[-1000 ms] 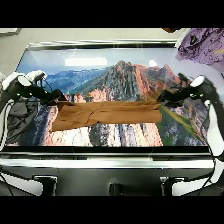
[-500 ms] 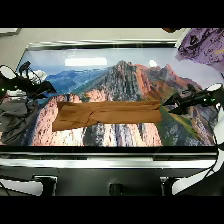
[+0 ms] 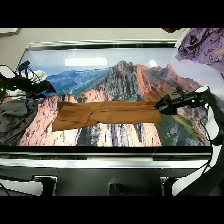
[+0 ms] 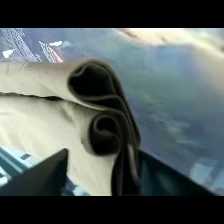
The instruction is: Fold the clothes and pants, and hang the long-sleeved shirts on hangers.
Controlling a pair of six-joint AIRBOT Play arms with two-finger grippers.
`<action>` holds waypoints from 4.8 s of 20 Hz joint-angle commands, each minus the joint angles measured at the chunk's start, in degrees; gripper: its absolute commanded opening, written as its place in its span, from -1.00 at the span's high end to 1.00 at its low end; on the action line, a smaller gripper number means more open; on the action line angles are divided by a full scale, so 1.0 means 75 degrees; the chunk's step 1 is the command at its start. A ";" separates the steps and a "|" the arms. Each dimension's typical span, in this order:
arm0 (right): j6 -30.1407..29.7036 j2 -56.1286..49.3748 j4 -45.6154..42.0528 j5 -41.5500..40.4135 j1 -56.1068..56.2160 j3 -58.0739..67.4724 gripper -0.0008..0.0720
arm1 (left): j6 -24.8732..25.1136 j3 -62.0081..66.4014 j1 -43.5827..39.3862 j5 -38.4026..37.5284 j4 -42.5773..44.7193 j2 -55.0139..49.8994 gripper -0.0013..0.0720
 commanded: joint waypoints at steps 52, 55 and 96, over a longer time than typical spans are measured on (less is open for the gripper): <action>0.3602 0.4750 -0.3532 0.1926 0.0670 0.2224 0.90 | -0.1241 0.3555 -0.5266 0.1032 -0.3115 -0.3500 0.92; 0.4363 0.4535 -0.3605 0.1670 0.1673 0.2218 0.90 | -0.1533 0.3555 -0.4511 -0.0105 -0.0976 -0.2390 0.92; 0.4683 0.0994 -0.1792 -0.1690 0.6394 0.2221 -0.41 | -0.1445 0.3299 -0.1932 -0.1740 0.0723 0.0047 0.92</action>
